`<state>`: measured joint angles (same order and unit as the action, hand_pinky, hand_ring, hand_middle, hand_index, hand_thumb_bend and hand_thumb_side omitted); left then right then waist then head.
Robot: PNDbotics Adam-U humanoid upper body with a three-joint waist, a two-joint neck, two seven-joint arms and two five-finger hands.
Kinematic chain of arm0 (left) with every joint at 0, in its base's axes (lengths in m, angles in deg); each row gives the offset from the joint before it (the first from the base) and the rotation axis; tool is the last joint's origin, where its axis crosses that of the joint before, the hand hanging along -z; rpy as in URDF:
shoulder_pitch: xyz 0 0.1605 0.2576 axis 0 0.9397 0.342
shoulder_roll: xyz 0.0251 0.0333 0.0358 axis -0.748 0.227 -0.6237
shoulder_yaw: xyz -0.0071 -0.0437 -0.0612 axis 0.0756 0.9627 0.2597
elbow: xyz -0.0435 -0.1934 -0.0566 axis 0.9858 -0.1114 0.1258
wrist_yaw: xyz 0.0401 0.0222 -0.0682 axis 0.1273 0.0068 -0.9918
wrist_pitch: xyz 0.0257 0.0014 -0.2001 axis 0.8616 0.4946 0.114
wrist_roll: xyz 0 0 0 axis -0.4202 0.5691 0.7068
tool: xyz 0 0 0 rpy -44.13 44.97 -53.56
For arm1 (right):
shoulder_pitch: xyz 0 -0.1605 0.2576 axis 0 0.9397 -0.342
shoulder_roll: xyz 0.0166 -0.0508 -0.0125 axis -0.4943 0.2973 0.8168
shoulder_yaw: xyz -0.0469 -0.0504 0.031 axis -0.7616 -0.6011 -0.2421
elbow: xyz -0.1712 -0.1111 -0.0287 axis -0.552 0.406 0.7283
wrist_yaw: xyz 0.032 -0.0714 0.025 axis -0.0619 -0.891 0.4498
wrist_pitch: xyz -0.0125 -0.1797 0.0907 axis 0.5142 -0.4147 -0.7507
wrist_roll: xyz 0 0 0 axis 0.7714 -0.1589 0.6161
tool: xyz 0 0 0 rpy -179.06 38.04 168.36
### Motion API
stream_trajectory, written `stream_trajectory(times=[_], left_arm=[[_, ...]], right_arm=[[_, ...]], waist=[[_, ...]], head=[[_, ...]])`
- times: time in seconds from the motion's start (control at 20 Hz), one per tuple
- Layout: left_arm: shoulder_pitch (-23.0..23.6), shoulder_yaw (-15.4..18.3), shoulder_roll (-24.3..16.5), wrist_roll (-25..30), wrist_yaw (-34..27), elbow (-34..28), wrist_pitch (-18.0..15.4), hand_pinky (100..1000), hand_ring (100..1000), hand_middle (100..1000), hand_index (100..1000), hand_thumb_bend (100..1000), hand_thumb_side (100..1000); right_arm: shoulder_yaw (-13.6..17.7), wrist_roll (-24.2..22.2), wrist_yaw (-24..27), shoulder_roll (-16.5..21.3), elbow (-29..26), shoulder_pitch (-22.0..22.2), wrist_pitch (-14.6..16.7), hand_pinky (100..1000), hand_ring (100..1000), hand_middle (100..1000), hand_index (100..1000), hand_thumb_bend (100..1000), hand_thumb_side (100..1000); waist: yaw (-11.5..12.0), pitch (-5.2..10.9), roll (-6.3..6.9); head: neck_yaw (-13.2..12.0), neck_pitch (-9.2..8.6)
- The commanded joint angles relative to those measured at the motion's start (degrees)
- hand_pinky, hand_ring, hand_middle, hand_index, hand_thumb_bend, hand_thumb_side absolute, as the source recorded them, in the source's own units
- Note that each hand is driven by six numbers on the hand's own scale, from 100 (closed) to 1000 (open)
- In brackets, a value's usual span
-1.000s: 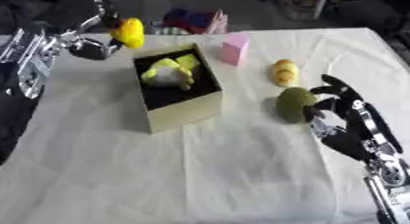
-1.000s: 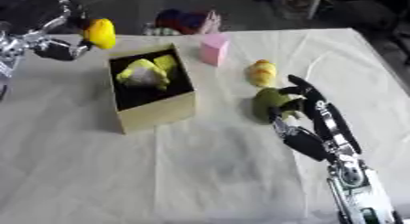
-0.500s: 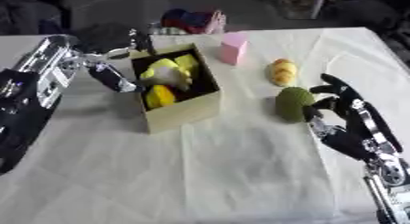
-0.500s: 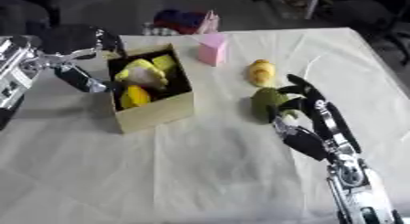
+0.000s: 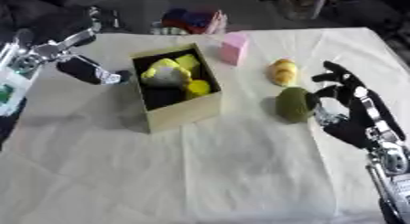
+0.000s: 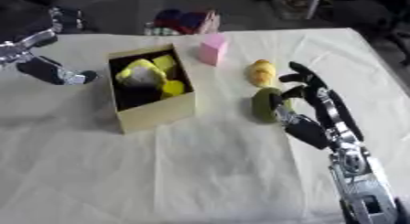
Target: Pick up objects on the table and place them in the box.
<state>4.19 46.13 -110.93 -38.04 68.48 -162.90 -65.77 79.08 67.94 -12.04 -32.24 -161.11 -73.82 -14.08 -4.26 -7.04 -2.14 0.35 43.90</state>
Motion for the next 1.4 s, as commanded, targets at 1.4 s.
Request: stream_trajectory(times=[1.4], left_arm=[[30.6,6.0,20.3,1.9,-22.5,-20.1,15.0,857,641,651,798,257,557]], right_arm=[[6.0,-13.2,-40.9,-1.5,60.0,-48.9,-4.3,956,938,932,1000,557,267]], waist=[[10.3,0.81,3.73]], head=[[9.7,0.22]])
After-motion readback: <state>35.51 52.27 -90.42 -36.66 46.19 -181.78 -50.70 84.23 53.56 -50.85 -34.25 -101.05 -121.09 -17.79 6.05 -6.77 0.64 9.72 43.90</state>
